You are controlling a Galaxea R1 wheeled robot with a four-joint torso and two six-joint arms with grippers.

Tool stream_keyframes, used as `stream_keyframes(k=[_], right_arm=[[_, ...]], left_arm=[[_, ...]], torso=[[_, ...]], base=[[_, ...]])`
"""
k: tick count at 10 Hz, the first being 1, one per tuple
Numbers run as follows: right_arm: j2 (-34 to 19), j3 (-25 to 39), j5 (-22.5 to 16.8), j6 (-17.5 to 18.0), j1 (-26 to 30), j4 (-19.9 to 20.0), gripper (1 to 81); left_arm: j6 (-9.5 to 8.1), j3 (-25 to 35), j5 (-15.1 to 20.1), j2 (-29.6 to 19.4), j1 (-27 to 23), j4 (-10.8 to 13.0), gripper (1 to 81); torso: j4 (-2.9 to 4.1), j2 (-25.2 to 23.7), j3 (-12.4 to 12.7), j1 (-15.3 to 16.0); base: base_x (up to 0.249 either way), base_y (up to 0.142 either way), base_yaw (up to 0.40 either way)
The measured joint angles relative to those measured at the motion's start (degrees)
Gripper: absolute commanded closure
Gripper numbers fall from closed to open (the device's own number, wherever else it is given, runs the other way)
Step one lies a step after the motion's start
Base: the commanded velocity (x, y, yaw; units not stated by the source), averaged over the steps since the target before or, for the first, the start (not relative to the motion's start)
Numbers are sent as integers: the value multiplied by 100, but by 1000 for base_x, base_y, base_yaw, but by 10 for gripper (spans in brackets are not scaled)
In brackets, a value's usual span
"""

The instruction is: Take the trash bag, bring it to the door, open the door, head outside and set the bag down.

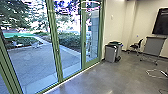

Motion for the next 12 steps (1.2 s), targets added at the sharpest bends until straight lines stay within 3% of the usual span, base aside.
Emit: stream_keyframes(k=[12], right_arm=[[0, -27, 0, 0, -2, -22, 10]], left_arm=[[0, 0, 0, 2, -2, 0, 811]], torso=[[0, 2, 0, 0]], base=[[160, -78, 0]])
